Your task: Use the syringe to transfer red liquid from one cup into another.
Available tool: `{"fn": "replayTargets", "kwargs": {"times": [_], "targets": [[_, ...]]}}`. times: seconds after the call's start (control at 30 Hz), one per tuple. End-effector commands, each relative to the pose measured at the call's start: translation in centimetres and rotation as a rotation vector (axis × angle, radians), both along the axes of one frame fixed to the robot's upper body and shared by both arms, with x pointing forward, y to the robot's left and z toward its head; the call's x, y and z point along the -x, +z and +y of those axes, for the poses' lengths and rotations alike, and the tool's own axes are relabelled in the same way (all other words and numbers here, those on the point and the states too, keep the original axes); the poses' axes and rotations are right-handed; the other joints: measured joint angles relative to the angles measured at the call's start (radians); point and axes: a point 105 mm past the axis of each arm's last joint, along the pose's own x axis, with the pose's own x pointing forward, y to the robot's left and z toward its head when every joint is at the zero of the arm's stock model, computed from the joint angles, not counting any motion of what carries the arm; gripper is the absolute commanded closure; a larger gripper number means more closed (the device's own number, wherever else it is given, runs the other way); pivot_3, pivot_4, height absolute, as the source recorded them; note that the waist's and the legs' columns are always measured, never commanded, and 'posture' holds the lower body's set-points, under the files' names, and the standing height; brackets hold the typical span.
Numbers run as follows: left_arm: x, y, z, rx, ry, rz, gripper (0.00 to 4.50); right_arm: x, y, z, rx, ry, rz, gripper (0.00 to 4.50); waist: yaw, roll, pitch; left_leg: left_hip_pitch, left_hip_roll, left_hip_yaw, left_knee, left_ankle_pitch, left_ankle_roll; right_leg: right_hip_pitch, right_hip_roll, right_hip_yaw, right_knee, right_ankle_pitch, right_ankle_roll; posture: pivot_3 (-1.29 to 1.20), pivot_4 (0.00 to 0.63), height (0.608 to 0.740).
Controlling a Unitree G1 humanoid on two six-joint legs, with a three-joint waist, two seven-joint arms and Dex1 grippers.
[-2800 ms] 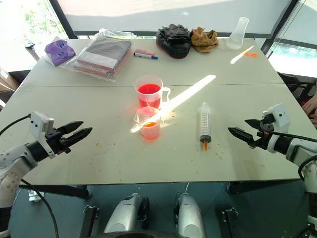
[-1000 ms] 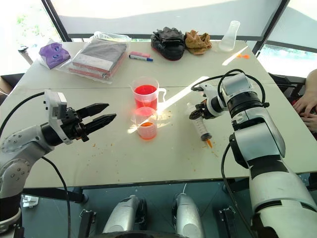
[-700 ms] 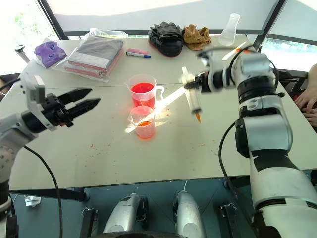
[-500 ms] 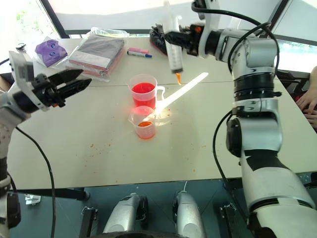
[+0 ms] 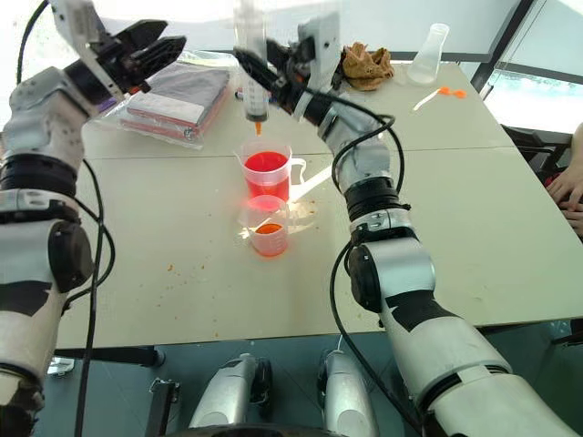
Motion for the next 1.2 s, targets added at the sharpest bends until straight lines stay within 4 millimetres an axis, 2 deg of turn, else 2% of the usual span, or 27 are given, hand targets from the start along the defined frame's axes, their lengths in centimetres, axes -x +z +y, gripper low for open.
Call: {"fn": "replayTargets", "kwargs": {"times": [0.03,0.17,0.43,0.6,0.87,1.2], "targets": [[0.8,2.4,-0.5,0.011,-0.041,-0.082,1.93,0.2,1.1,-0.1,0.001,-0.015,-0.074,2.97,-0.003,0.0,0.0,0.0,0.0,0.0,0.0,0.0,0.0,0.0,0.0,0.0,0.0,0.0,0.0,0.0,0.15,0.74],[1.6,3.1,-2.2,0.001,-0.14,-0.102,1.93,0.1,0.0,0.0,0.014,-0.012,-0.059,2.97,-0.006,0.0,0.0,0.001,0.001,0.0,0.0,0.0,0.0,0.0,0.0,0.0,0.001,0.0,0.0,0.0,0.15,0.74],[1.4,3.1,-3.7,-0.031,-0.175,-0.104,1.93,0.5,-0.7,0.8,0.016,0.028,-0.045,2.97,-0.005,0.0,0.0,0.001,0.001,0.0,0.0,0.0,0.0,0.0,0.0,0.001,0.002,0.0,0.0,0.0,0.15,0.74],[1.2,2.2,-4.8,-0.083,-0.192,-0.091,1.93,0.8,-1.3,1.3,0.028,0.049,-0.045,2.97,-0.002,0.0,0.0,0.001,0.0,0.0,0.001,0.0,0.0,0.0,0.0,0.001,0.002,0.0,0.0,0.0,0.15,0.74],[0.6,0.6,-5.4,-0.152,-0.18,-0.066,1.93,1.3,-1.8,1.6,0.041,0.066,-0.053,2.97,-0.004,0.0,0.0,0.001,0.0,0.0,0.001,0.0,0.0,0.0,0.0,0.001,0.003,0.0,0.0,0.0,0.15,0.74],[0.4,0.0,-6.6,-0.17,-0.209,-0.042,1.93,2.0,-3.0,2.4,0.141,0.086,-0.109,2.97,-0.002,0.0,0.0,0.001,0.0,-0.001,0.002,0.0,0.0,0.0,0.0,0.001,0.003,0.0,0.0,0.0,0.15,0.74]]}}
